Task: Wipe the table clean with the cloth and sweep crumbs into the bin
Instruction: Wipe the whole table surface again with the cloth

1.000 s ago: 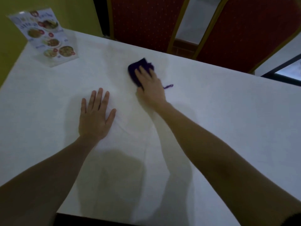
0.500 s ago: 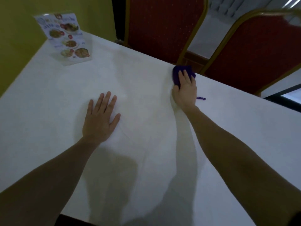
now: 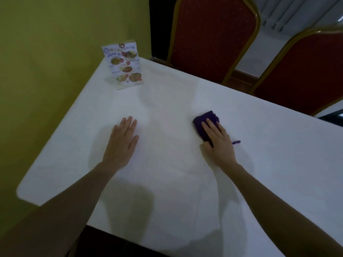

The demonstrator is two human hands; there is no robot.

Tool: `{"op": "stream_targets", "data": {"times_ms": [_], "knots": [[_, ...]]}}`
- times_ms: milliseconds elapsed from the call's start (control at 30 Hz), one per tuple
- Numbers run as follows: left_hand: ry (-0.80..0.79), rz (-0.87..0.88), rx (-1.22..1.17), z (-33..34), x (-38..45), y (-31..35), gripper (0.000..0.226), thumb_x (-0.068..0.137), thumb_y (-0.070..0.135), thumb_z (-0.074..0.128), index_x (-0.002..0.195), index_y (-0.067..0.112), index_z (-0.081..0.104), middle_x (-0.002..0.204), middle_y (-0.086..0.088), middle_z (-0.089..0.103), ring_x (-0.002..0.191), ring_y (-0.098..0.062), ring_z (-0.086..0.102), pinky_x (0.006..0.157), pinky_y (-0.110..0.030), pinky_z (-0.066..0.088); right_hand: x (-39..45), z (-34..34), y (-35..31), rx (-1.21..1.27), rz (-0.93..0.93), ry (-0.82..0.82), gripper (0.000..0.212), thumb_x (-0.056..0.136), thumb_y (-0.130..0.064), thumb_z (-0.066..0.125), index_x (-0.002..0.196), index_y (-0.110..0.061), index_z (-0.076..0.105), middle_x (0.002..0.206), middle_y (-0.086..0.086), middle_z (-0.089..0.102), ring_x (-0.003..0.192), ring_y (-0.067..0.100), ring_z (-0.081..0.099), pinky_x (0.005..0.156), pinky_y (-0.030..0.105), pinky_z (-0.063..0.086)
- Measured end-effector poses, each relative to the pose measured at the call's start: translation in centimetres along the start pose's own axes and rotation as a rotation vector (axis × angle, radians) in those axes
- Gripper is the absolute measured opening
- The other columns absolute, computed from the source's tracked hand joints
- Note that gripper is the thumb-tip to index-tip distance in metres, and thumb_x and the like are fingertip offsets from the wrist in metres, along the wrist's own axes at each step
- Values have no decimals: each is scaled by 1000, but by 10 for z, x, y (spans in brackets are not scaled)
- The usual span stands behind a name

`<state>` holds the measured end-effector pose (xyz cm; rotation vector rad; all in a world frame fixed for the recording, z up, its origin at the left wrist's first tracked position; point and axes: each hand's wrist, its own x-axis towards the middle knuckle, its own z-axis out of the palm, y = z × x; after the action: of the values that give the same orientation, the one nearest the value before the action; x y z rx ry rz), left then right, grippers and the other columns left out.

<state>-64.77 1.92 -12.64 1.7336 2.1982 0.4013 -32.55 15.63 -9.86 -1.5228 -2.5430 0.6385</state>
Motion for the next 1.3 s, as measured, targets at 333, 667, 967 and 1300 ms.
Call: {"op": "stream_targets", "data": {"times_ms": [333,667,967,1300], "knots": [[116,-214,230,-36,-78,-123,67,100,45,23,156,8,23,164,-12,20,151,-29,19,121,-54,11,146,26,-97,-2,196,113,61,96,-24,42,154,-17,24,162,4,19,147,37,12,117,49,21],[165,-200,267,-30,-83,-128,66,101,44,29,157,10,22,164,-11,22,152,-27,20,122,-53,14,50,85,-166,-51,-272,-42,58,93,-26,48,150,-23,36,157,-3,32,148,26,19,116,38,20],[118,-224,237,-32,-80,-132,66,101,45,23,158,13,18,165,-7,17,153,-25,14,122,-52,10,83,55,-130,3,162,122,61,94,-21,46,153,-22,29,161,1,25,148,29,14,119,47,17],[168,-205,164,-34,-128,-150,61,102,36,26,156,8,23,163,-11,23,152,-27,18,123,-49,13,59,123,-279,-37,-283,-95,57,97,-25,47,152,-22,32,160,0,27,149,30,15,115,45,22]]}}
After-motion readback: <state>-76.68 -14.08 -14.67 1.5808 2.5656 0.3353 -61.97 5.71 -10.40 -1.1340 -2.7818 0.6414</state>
